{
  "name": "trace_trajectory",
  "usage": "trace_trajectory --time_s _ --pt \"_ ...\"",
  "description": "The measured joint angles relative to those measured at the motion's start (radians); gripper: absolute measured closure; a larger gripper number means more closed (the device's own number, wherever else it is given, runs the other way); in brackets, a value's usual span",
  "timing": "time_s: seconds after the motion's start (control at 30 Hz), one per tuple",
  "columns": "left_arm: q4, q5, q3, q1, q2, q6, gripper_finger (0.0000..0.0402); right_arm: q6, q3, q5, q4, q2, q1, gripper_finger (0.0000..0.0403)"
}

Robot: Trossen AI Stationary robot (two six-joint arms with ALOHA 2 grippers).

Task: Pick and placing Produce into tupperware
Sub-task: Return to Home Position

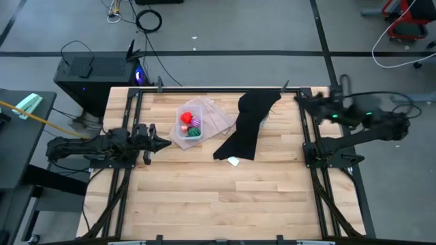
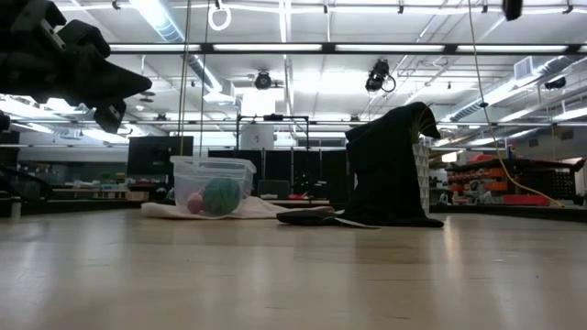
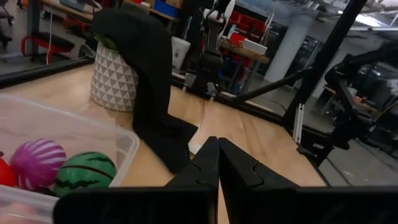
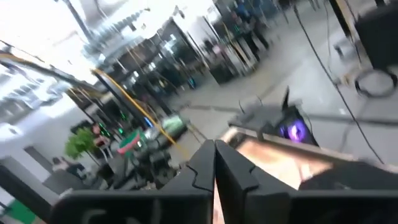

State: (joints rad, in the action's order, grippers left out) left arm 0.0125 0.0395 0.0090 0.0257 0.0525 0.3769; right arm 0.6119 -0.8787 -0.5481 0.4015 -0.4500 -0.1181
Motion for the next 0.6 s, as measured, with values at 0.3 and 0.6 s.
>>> trace_trajectory --time_s 0.3,0.6 --pt "0.029 0.001 -0.002 0.000 0.000 -0.069 0.0389 -0.209 -0.017 0.027 0.032 0.279 0.000 0.0399" --pt "0.064 0.002 -0.002 0.000 0.000 -0.069 0.0357 -0.493 -0.015 0.099 0.017 0.399 -0.002 0.0401"
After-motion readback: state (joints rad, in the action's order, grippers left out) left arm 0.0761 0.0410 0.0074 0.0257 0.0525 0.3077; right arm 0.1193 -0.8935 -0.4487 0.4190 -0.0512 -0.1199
